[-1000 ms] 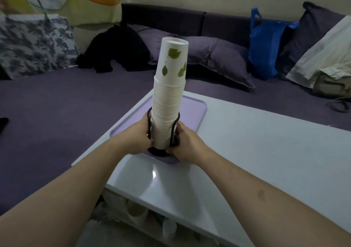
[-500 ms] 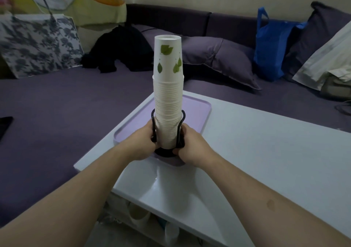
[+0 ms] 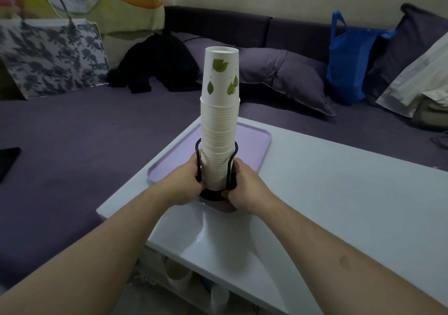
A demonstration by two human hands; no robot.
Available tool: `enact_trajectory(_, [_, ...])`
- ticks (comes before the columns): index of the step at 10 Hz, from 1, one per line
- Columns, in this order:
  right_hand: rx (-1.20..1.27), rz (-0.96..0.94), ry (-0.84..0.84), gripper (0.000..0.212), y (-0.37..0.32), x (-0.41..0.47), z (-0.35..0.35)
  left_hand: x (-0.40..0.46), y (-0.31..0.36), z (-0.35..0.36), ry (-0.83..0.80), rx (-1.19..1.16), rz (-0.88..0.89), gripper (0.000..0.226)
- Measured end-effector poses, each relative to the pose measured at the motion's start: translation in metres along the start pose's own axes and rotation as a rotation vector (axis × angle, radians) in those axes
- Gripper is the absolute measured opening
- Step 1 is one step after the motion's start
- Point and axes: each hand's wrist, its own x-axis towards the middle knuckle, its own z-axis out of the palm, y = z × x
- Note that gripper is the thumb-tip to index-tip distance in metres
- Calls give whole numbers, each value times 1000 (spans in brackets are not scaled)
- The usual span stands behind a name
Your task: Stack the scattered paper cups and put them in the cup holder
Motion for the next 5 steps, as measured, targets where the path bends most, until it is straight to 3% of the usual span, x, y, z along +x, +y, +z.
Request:
enact_trajectory(3, [24,14,-45,64,8,-2,2,-10,-7,2,10,-185,-110,86])
enact_trajectory(4, [18,36,-34,62,9,-6,-2,-15,-6,5,75,-224,-117,73])
enact_trajectory(5, [32,85,-34,75,9,-15,-6,-22,-6,11,229,-322,-139,61])
